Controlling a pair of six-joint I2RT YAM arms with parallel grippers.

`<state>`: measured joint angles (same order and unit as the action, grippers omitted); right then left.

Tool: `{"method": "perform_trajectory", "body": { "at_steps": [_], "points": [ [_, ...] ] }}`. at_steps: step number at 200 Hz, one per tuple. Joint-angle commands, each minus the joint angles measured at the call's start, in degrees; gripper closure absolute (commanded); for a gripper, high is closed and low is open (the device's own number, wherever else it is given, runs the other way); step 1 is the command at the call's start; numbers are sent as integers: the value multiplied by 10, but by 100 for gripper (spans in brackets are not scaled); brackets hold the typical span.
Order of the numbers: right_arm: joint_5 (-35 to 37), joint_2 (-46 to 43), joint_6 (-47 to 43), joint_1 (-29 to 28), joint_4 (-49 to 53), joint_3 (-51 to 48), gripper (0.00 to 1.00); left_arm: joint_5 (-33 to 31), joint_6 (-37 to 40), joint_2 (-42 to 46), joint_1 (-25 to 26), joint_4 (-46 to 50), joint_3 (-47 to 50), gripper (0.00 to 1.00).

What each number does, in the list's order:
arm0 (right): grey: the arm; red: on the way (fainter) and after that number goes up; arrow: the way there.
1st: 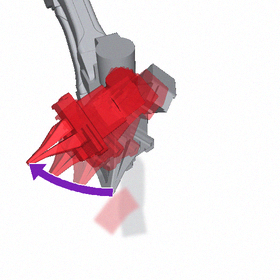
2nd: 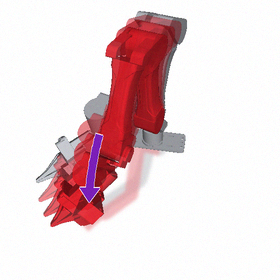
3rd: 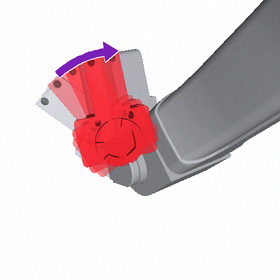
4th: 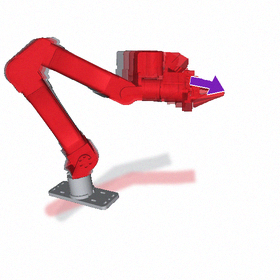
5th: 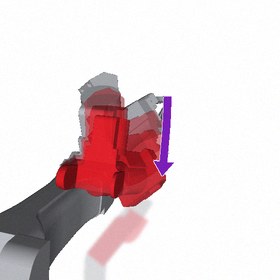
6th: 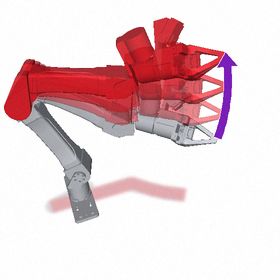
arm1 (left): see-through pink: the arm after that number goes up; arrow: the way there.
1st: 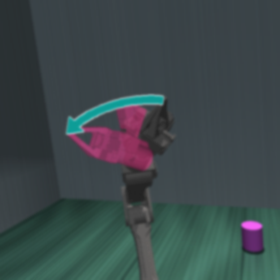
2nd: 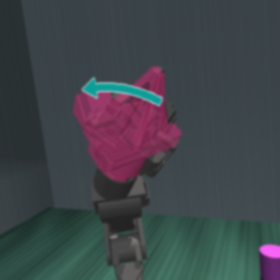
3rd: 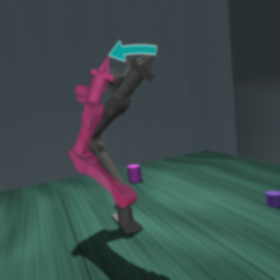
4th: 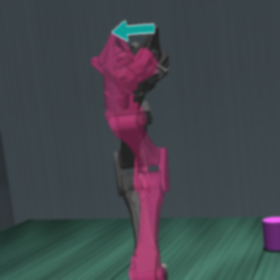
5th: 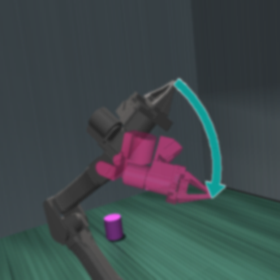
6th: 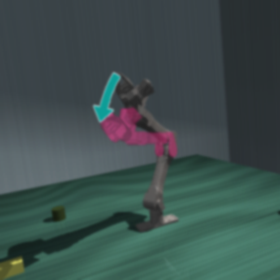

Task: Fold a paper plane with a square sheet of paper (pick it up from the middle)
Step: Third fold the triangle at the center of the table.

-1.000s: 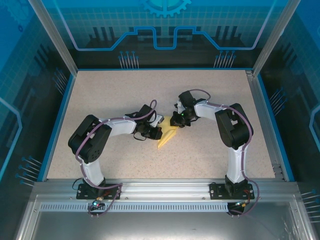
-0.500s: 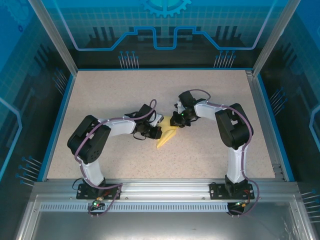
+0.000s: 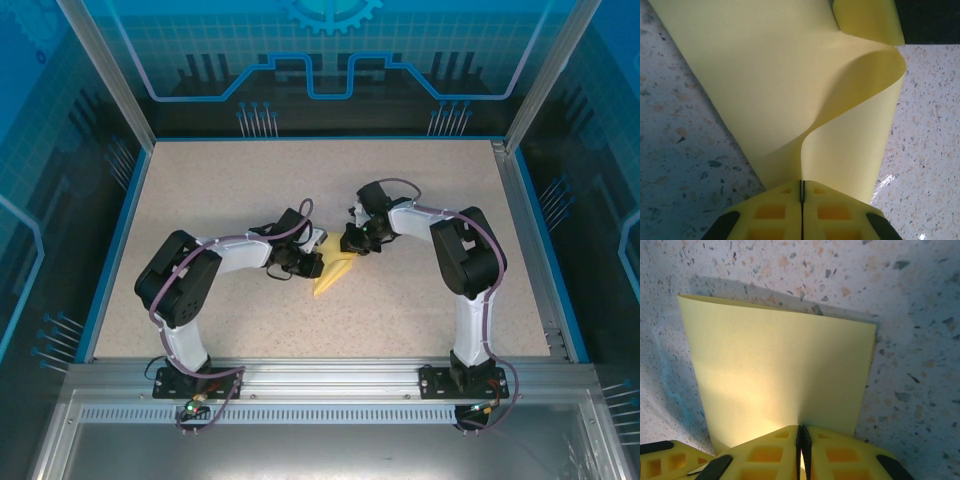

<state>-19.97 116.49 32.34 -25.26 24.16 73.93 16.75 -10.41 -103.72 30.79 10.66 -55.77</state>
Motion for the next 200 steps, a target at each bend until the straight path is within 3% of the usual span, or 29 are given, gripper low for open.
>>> {"method": "perform_trajectory", "body": {
  "at_steps": [1, 66, 200],
  "points": [
    [36, 8, 0, -8, 49, -21, 86, 7, 9, -3, -5, 1, 3, 93],
    [41, 4, 4, -7, 48, -26, 87, 31, 8, 3, -5, -8, 1, 93],
    [38, -1, 7, -7, 47, -27, 86, 6, -25, -12, -5, -5, 30, 95]
  ]
}}
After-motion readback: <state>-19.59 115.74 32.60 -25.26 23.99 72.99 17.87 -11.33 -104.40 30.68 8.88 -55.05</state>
